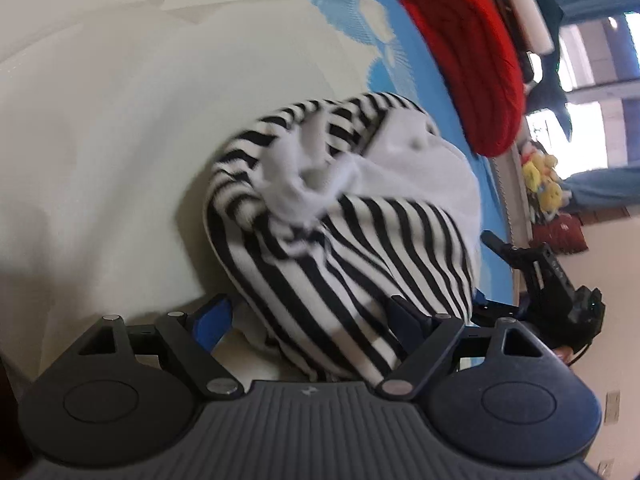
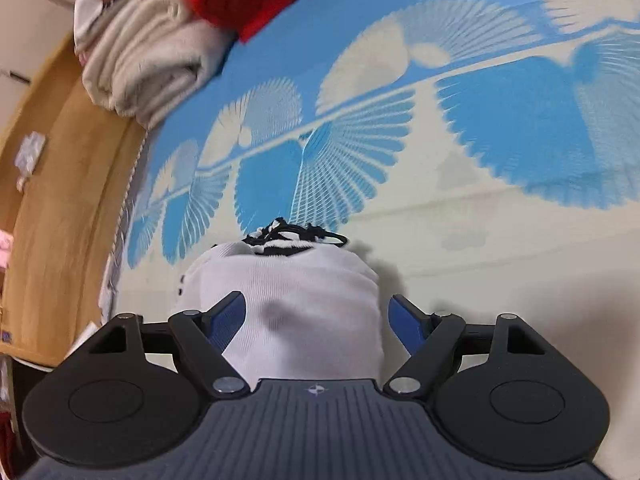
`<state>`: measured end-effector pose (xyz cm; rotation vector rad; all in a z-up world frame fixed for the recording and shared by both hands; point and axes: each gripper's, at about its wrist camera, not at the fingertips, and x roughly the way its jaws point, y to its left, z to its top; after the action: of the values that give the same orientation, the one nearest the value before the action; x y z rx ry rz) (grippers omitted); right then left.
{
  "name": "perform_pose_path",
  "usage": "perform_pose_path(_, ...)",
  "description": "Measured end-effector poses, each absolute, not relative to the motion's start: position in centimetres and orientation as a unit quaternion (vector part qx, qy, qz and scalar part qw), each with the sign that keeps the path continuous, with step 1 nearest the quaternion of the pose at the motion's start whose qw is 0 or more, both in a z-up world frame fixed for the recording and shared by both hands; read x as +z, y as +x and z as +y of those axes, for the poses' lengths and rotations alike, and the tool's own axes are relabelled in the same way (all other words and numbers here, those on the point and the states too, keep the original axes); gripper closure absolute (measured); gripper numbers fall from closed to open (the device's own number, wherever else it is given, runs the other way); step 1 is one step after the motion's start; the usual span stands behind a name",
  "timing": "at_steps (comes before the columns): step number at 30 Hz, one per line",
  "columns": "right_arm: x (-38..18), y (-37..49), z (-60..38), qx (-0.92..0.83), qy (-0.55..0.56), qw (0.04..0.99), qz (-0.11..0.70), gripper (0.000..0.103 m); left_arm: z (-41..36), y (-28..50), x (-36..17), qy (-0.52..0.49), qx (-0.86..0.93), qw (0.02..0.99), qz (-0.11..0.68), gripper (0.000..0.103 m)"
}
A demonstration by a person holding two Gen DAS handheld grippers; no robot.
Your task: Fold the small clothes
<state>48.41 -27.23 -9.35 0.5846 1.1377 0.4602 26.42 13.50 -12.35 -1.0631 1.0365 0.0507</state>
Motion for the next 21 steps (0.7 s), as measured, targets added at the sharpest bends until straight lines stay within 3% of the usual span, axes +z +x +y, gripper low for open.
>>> perform_pose_path(1, -10.0, 49.1, -26.4, 0.218, 0.258, 0.775, 0.533, 0.023, 13.9, 26.7, -12.7, -0.492, 0.034, 0.729, 0.475, 0.016)
perform_pose_path(2, -10.4, 49.5, -25.8, 0.226, 0.247, 0.77, 0.544, 0.025, 14.1, 26.9, -13.0, -0.495, 0.043, 0.726, 0.476, 0.026)
perform_pose_path(3, -11.0, 49.8, -25.1, 0.242, 0.235, 0.763, 0.551, 0.038, 14.4, 27.0, -13.2, -0.493, 0.051, 0.728, 0.474, 0.056)
perform_pose_path(5, -10.7, 49.6, -23.9, 0.264, 0.185, 0.782, 0.533, 0.058, 14.5, 27.5, -12.8, -0.474, 0.051, 0.745, 0.467, 0.073)
perform_pose_path(6, -10.4, 49.2, -23.6, 0.275, 0.168, 0.79, 0.522, 0.064, 14.2, 28.0, -12.2, -0.452, 0.05, 0.759, 0.467, 0.08)
perform_pose_path(11, -9.4, 47.7, -26.0, 0.268, 0.177, 0.813, 0.485, 0.069, 13.2, 36.9, -8.9, -0.319, -0.02, 0.815, 0.484, 0.083)
perform_pose_path(16, -10.8, 43.3, -32.3, 0.184, 0.285, 0.839, 0.425, 0.07, 8.4, 49.8, -6.9, -0.188, -0.082, 0.847, 0.491, 0.088)
perform_pose_path(21, -12.3, 38.8, -38.0, 0.121, 0.386, 0.826, 0.393, 0.07, 0.5, 58.4, -7.1, -0.128, -0.142, 0.849, 0.492, 0.089)
